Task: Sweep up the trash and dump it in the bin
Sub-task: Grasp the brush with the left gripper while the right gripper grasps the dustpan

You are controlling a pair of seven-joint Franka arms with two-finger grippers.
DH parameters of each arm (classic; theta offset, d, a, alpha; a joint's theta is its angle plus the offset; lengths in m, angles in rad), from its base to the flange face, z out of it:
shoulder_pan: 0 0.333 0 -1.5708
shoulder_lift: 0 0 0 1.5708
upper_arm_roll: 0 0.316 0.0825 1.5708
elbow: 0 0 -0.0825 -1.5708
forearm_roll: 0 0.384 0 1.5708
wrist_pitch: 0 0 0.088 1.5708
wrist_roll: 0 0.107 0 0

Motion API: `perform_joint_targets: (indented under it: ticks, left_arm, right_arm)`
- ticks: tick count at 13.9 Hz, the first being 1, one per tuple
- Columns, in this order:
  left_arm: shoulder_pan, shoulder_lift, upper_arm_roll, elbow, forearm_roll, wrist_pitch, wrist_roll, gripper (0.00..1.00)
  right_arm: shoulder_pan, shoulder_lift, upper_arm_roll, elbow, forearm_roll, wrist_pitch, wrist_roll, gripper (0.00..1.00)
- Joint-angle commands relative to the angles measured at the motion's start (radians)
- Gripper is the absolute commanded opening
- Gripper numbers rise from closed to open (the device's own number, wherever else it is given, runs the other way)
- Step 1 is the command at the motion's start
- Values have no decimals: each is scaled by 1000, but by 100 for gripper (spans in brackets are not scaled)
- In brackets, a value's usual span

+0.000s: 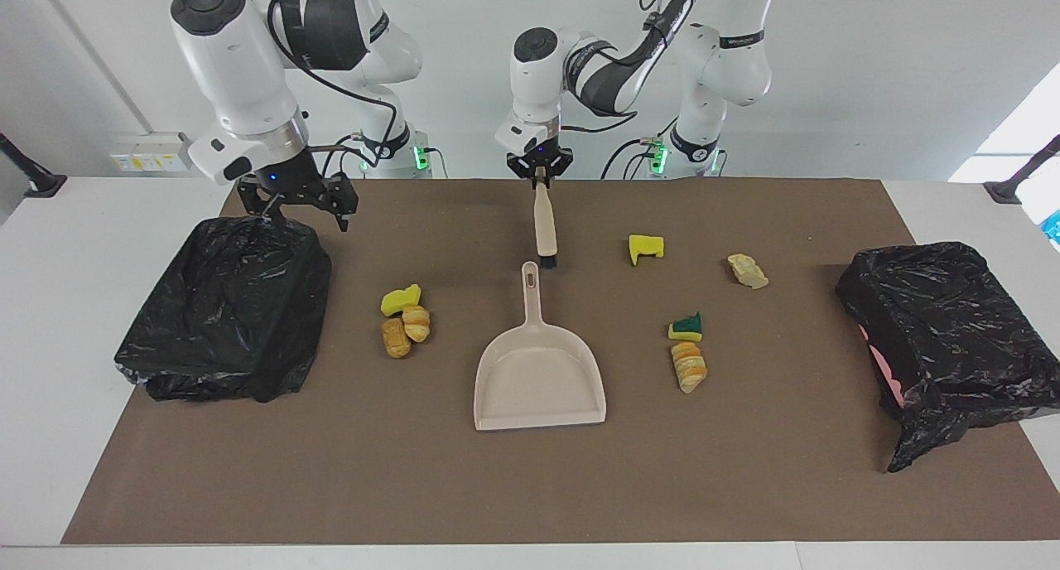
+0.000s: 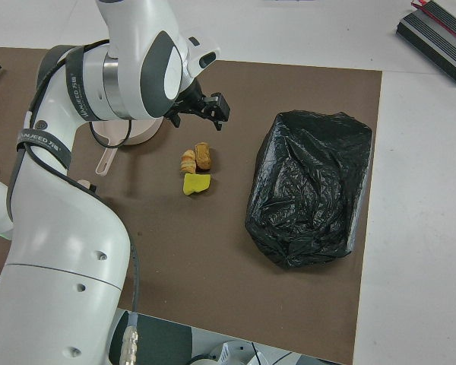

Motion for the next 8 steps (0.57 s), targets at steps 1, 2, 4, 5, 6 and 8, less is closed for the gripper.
perform_joint_targets:
  ticks: [1,2,4,5,6,8]
  left_arm:
    - [73,-9,1,48,-16,-114,6,0]
    - [99,-13,1,56,-14,-128,7,0]
    - [199,-9,1,71,-3,-128,46,0]
    - [246,-1,1,79,-2,-126,96,0]
    - [299,8,1,83,0,-120,153,0]
    - [395,30,1,86,7,-109,259,0]
  right_arm:
    - [68,55,3,-4,19,52,123,100]
    - [94,87,3,-4,19,60,130,100]
    - [117,151,3,-9,64,108,138,100]
    - [124,171,3,-10,92,132,154,100]
    - [142,193,3,-9,97,151,179,100]
    - [223,231,3,-10,97,212,281,100]
